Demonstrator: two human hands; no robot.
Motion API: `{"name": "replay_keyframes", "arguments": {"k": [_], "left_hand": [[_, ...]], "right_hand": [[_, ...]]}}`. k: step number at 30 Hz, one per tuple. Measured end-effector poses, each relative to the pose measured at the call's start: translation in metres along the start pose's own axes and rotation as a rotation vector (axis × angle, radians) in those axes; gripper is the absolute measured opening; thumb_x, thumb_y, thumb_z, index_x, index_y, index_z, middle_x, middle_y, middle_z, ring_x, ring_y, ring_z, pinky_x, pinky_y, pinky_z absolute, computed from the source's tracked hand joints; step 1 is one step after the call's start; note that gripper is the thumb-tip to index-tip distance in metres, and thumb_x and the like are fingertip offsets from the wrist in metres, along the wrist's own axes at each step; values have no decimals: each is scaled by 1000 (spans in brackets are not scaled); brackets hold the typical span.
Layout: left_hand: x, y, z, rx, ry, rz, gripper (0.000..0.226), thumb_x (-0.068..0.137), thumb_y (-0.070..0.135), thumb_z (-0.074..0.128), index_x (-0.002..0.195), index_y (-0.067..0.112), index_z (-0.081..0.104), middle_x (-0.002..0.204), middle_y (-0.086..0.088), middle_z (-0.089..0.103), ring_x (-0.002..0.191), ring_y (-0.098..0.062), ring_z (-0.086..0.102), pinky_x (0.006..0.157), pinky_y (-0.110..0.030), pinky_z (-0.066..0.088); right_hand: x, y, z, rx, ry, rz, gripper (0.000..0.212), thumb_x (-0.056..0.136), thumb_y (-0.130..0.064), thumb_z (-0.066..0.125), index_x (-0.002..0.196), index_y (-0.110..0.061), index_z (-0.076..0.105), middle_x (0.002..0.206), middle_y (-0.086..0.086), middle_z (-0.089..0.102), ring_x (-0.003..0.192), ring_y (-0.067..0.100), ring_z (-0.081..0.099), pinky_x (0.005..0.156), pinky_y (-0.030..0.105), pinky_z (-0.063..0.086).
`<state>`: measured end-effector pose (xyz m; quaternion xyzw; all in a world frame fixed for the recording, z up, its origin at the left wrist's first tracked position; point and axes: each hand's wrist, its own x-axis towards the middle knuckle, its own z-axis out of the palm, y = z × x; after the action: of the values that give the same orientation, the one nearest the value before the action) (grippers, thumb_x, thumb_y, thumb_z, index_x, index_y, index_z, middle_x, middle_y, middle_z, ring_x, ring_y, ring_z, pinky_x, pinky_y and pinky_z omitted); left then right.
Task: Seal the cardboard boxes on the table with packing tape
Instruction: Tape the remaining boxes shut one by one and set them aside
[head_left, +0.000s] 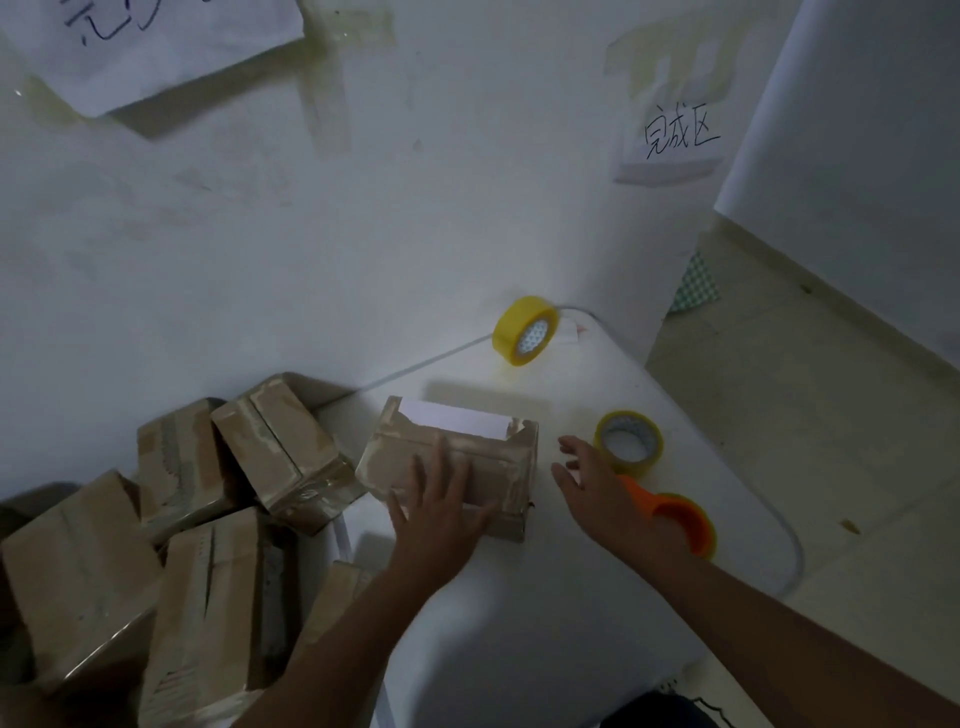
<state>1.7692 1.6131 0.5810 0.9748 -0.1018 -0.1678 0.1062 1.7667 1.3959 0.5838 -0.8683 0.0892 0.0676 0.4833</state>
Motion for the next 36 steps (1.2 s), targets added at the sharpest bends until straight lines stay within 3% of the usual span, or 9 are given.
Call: {"name": "replay_keyframes", "arguments": {"k": [2, 4, 8, 13, 16, 22, 27, 30, 36], "left_hand": [[-5, 10, 9, -7, -48, 6, 125, 52, 92, -26, 157, 29, -6, 161, 1, -28, 145, -33, -30, 117, -60, -5], [-2, 16, 9, -14, -63, -3, 120, 60, 91, -17, 158, 24, -5, 163, 0, -23, 144, -36, -31, 118, -57, -4], [7, 12, -4, -42, -92, 6, 80, 95, 68, 26, 158, 24, 6, 166, 0, -11, 147, -36, -25, 120, -54, -3], [16, -16, -4, -60, -38, 120, 112, 63, 95, -5, 157, 35, 1, 162, 9, -21, 146, -27, -29, 119, -57, -8], [16, -19, 4, -9, -42, 213, 121, 56, 100, -4, 155, 31, -15, 156, 11, -33, 143, -23, -35, 118, -51, -9], [33, -33, 18, 28, 49, 334, 84, 90, 74, 24, 157, 31, -1, 165, 1, 12, 150, -29, -1, 107, -63, 35], [35, -16, 17, 89, 110, 376, 70, 94, 58, 23, 153, 43, -11, 164, 14, -5, 152, -23, -4, 116, -59, 16], [18, -14, 18, 110, 161, 422, 72, 96, 45, 35, 155, 42, -6, 166, 9, 3, 153, -24, 2, 117, -57, 7], [3, -22, 33, 71, 149, 435, 67, 98, 42, 36, 158, 37, 5, 166, 12, 5, 153, -24, 4, 118, -53, 13]], "right_hand": [[15, -8, 1, -48, -65, -37, 54, 102, -27, 46, 149, -8, 29, 155, 8, 29, 142, 20, 29, 114, 29, 25], [30, -20, 0, -73, -152, -31, 57, 103, -35, 39, 152, -11, 22, 160, 6, 20, 146, 18, 20, 116, 28, 17], [44, -30, -6, -88, -148, 14, 53, 102, -41, 39, 147, -13, 36, 149, 4, 42, 136, 20, 40, 102, 25, 31], [5, -16, 1, -83, -81, -59, 37, 99, -30, 51, 131, -12, 54, 118, 2, 62, 112, 16, 57, 91, 20, 39], [-21, 2, 3, -87, -166, -111, 33, 99, -30, 50, 131, -21, 53, 107, -10, 61, 104, 5, 57, 95, 23, 43], [-16, 73, -19, -341, 109, 104, 23, 95, -24, 58, 110, -6, 57, 101, 8, 56, 95, 26, 57, 76, 28, 40], [-20, 129, -30, -543, 65, 307, 44, 86, -39, 68, 103, -1, 53, 101, 16, 54, 95, 31, 54, 71, 32, 34], [-25, 137, -22, -494, -15, 338, 48, 85, -42, 68, 104, -4, 48, 101, 12, 51, 95, 28, 54, 68, 30, 33], [-23, 129, -24, -571, -22, 334, 24, 99, -27, 49, 110, -6, 47, 111, 12, 58, 96, 25, 57, 72, 33, 42]]}}
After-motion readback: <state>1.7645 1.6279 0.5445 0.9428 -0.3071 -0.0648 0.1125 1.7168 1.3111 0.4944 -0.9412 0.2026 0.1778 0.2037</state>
